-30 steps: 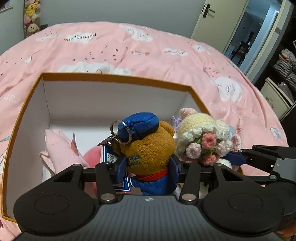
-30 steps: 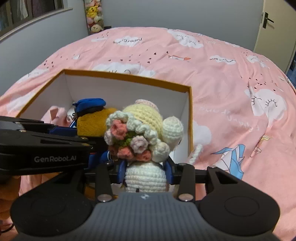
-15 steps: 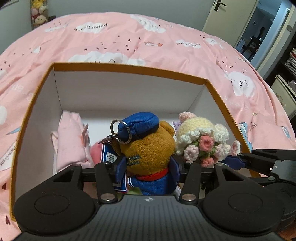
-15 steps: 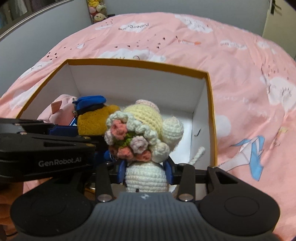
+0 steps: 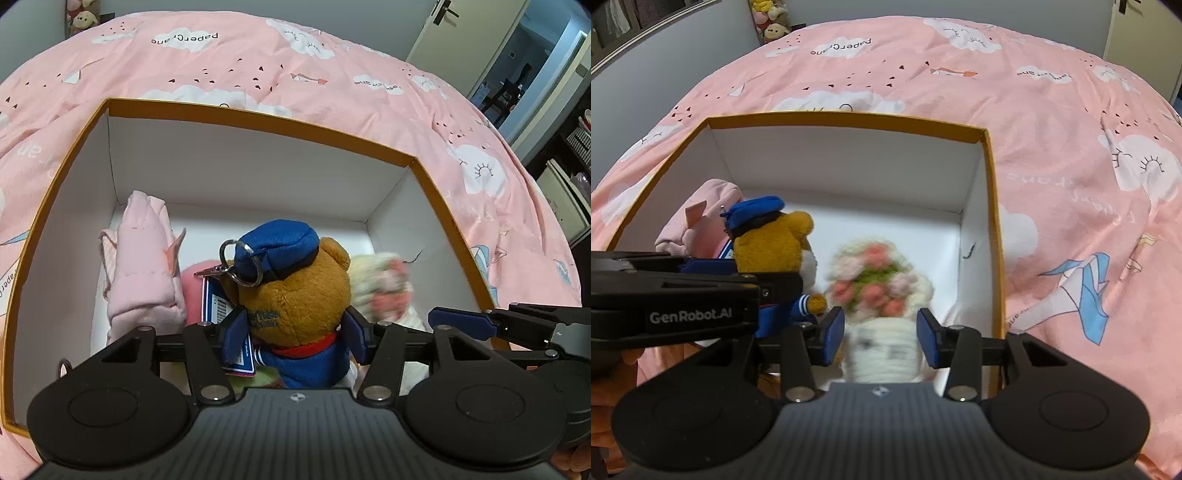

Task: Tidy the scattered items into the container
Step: 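Open left tool dropping the bear while right tool releases the crocheted doll, then withdraw both tools from the box while right tool moves toward the orange crocheted ball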

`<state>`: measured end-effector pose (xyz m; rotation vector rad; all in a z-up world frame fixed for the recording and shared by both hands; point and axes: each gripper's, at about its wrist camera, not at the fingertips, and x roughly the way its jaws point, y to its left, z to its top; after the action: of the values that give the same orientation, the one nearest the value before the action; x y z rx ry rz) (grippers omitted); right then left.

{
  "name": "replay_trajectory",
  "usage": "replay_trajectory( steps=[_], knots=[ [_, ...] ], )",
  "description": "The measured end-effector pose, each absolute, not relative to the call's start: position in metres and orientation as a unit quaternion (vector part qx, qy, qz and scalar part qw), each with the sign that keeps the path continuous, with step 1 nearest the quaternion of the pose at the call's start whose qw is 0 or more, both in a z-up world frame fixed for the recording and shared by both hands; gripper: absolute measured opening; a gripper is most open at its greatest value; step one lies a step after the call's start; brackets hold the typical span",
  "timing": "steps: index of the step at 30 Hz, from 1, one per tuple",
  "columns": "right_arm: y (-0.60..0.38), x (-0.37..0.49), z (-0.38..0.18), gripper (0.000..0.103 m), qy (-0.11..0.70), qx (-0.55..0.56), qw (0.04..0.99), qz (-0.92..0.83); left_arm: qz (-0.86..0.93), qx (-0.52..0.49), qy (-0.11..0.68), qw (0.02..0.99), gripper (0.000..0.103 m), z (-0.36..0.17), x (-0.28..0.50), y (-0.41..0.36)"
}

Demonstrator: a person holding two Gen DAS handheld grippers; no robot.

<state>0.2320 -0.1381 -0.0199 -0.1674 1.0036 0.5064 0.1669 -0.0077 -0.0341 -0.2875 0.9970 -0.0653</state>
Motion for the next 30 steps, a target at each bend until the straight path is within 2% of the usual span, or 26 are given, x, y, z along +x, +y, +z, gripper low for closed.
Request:
replay_trajectory(
  steps=[7,12,30],
  knots=[
    [-0.141,0.23,-0.016,0.047,0.475,-0.083,0.843,0.238,-0.027,-0.138,0.474,0.869,0.064,-0.032,0.164,-0.007],
    [-0.139,0.223,-0.008,0.053,0.459,-0.094,0.851,0.236,-0.012,-0.131,0.46,0.878,0.065,-0.025,0.159,-0.005],
    [-0.14,0.202,0.019,0.053,0.42,-0.093,0.866,0.254,-0.027,-0.127,0.424,0.896,0.065,0.012,0.135,0.01]
  ],
)
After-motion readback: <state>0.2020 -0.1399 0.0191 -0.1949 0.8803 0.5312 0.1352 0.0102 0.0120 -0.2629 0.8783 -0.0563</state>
